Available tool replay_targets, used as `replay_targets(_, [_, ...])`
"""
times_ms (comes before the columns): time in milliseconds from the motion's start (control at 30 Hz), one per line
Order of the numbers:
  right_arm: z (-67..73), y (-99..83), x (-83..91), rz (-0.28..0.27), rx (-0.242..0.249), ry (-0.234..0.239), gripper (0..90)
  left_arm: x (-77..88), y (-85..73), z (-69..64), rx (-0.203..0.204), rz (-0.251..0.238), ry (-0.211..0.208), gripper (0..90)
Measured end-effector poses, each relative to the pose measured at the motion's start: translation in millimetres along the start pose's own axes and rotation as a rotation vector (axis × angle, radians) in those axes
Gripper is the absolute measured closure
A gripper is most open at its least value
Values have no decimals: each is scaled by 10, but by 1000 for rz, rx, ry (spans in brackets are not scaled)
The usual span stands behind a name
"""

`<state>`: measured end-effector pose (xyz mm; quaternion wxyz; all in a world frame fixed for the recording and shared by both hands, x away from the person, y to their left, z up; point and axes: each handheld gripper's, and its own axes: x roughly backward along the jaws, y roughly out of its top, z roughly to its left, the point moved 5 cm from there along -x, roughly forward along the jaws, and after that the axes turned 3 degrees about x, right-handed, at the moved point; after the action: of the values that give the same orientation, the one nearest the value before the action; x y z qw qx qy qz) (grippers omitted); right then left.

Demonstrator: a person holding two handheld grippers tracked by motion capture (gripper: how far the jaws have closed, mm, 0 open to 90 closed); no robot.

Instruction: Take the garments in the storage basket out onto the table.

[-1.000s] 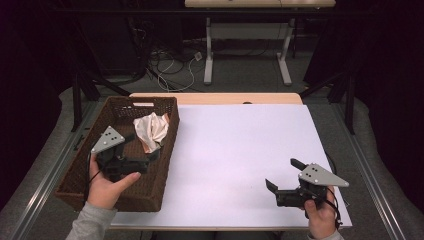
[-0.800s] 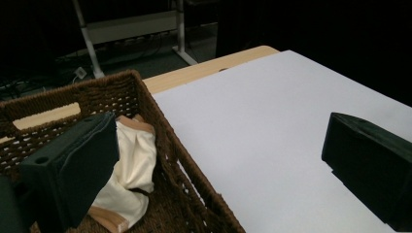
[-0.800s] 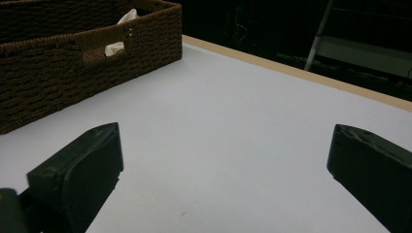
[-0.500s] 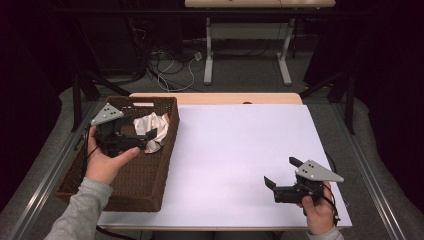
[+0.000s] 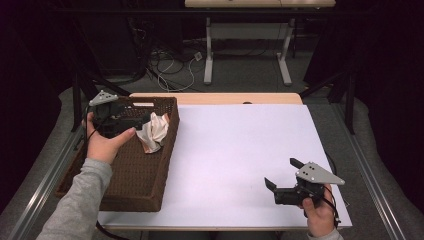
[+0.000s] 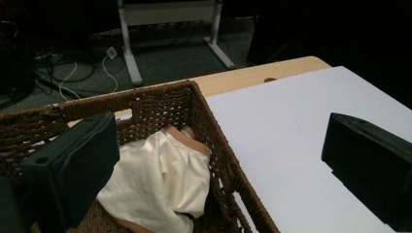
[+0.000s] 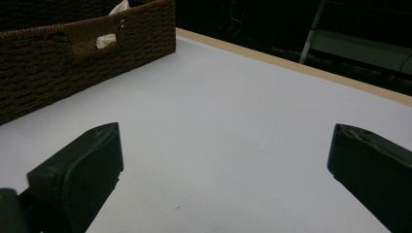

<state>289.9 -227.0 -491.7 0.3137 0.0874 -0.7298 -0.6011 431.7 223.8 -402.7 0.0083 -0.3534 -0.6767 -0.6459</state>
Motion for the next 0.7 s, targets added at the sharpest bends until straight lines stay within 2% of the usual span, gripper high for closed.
replay_targets(167, [-15,-2,9,-8,-24,-2,0,-121,66,26,-3,29,6,3])
replay_targets(267, [-16,-10,9,0,-20,-2,0,-199,104,49,4,38,12,3])
replay_targets(400, [-17,-18,4,6,-18,-2,0,-312,143,102,-8,41,38,5])
replay_targets(467, [-16,-23,-6,3,-23,3,0,-360,147,130,-18,48,54,6])
replay_targets(700, [-17,-35,-16,13,-22,11,0,-543,91,231,-8,90,84,15])
